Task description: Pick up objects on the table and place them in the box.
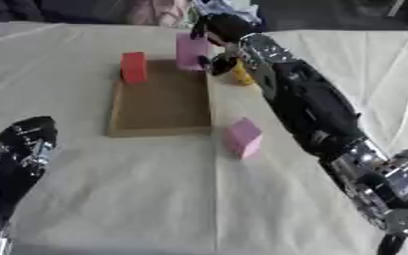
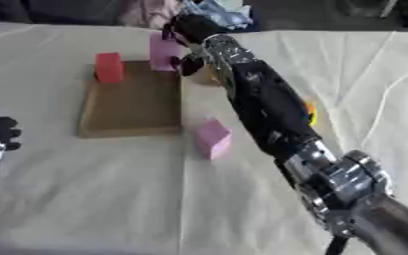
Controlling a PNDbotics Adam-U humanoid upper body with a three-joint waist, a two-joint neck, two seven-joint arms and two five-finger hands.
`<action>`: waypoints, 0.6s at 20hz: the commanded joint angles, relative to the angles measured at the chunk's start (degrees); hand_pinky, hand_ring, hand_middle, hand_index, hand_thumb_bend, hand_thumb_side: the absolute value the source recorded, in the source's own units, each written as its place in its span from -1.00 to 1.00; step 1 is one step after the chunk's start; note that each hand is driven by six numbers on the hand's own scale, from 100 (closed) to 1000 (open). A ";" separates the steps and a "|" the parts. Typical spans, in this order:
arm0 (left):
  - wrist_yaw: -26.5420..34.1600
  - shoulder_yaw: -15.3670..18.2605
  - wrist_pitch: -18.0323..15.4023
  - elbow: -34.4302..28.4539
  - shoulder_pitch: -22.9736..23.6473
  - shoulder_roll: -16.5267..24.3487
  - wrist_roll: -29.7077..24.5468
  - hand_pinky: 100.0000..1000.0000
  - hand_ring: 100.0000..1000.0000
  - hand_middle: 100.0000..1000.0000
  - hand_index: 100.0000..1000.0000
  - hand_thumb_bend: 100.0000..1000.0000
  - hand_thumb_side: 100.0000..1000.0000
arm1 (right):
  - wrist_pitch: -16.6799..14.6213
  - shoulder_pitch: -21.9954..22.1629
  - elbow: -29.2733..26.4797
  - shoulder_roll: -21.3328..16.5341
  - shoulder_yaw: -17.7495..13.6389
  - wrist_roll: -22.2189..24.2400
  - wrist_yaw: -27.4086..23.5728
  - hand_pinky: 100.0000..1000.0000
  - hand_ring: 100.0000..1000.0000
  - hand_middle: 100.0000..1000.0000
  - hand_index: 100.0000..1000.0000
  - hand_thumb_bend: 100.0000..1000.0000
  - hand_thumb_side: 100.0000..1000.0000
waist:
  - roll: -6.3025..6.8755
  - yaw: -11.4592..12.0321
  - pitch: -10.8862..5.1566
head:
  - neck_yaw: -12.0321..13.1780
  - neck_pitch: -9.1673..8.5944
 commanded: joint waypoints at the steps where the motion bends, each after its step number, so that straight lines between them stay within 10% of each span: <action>1: 0.15 -0.12 -0.08 -1.21 -0.81 0.23 -0.15 0.42 0.46 0.37 0.48 -0.70 0.01 | 2.17 -1.22 -0.33 0.70 -0.28 -1.88 3.68 0.77 0.38 0.15 0.14 -0.77 -0.84 | -0.19 0.28 -0.01 | -0.13 -0.73; 12: 0.22 -0.13 -0.07 -1.22 -0.96 0.09 -0.22 0.42 0.46 0.37 0.48 -0.70 0.02 | 6.30 -0.41 -0.56 2.94 0.38 -6.95 9.04 0.77 0.46 0.27 0.36 -0.04 0.06 | -0.23 0.66 0.13 | -0.13 -0.53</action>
